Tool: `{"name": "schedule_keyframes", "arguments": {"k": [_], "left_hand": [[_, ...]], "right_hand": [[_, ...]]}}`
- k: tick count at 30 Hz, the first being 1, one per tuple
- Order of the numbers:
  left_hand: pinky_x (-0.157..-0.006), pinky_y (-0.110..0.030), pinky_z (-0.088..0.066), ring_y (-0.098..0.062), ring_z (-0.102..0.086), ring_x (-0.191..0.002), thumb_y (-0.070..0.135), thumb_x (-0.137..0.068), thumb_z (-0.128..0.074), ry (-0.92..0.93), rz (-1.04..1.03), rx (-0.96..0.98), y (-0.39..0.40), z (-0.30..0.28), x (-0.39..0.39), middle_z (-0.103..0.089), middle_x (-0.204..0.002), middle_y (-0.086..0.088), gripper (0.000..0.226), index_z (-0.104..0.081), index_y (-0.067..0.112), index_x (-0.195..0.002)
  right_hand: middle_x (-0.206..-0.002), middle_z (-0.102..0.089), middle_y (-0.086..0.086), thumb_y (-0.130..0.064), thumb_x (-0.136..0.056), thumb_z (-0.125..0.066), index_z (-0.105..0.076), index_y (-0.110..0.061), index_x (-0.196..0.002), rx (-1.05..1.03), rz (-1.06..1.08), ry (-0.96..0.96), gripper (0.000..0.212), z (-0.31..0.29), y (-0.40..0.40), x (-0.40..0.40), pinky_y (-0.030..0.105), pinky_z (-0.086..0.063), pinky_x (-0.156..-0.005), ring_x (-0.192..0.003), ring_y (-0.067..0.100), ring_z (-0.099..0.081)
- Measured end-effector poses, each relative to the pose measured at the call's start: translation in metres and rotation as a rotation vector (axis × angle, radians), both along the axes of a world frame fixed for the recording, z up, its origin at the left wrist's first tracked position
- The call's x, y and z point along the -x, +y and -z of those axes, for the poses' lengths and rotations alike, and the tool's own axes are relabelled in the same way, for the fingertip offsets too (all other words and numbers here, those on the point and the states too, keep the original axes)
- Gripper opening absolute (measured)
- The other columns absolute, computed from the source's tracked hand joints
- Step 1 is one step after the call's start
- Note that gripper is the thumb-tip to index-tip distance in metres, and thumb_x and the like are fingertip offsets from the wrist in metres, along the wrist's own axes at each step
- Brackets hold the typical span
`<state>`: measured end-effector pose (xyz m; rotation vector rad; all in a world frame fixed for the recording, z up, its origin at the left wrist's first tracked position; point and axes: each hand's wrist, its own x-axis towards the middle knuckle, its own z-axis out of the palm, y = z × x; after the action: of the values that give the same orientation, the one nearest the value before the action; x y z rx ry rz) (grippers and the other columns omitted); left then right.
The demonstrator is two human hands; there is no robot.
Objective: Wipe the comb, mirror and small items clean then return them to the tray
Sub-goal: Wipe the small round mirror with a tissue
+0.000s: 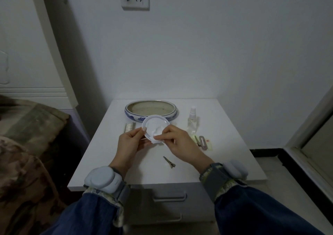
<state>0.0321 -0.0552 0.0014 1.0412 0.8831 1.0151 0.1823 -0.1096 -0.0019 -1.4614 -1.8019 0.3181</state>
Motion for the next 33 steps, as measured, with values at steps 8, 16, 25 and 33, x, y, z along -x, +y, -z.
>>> {"name": "schedule_keyframes", "arguments": {"k": [8,16,25,33], "left_hand": [[-0.063,-0.024,-0.058,-0.021,-0.072,-0.073,0.01,-0.092,-0.054,0.053,0.118,-0.04,-0.002,-0.001,-0.001,-0.074,-0.081,-0.011,0.021,-0.065,0.003,-0.109],[-0.062,-0.021,-0.057,-0.017,-0.071,-0.071,0.009,-0.093,-0.052,0.016,0.151,-0.044,-0.006,-0.002,-0.003,-0.073,-0.083,-0.008,0.026,-0.061,0.003,-0.117],[-0.077,-0.026,-0.058,-0.021,-0.069,-0.091,0.011,-0.094,-0.049,-0.111,0.051,-0.078,0.001,-0.003,0.001,-0.071,-0.102,-0.008,0.026,-0.06,0.007,-0.117],[-0.077,-0.026,-0.058,-0.016,-0.07,-0.089,0.012,-0.095,-0.047,-0.118,0.024,-0.091,0.002,-0.003,0.0,-0.073,-0.096,0.0,0.025,-0.061,0.013,-0.115]], "right_hand": [[-0.087,-0.052,0.0,0.007,-0.086,-0.052,-0.072,-0.004,-0.097,-0.072,0.187,0.077,0.026,-0.001,0.002,-0.008,0.003,-0.036,-0.071,-0.08,0.013,-0.052],[-0.095,-0.056,0.011,0.002,-0.089,-0.051,-0.066,-0.004,-0.111,-0.095,0.451,0.137,0.027,-0.002,0.003,-0.023,0.011,-0.034,-0.078,-0.089,0.022,-0.057],[-0.113,-0.057,0.014,-0.003,-0.091,-0.05,-0.063,-0.009,-0.116,-0.077,0.523,0.302,0.029,-0.005,0.001,-0.024,0.015,-0.036,-0.089,-0.105,0.023,-0.055],[-0.106,-0.053,0.003,-0.006,-0.092,-0.049,-0.061,-0.011,-0.119,-0.122,0.502,0.352,0.029,-0.009,0.0,-0.021,0.002,-0.037,-0.076,-0.086,0.009,-0.048]]}}
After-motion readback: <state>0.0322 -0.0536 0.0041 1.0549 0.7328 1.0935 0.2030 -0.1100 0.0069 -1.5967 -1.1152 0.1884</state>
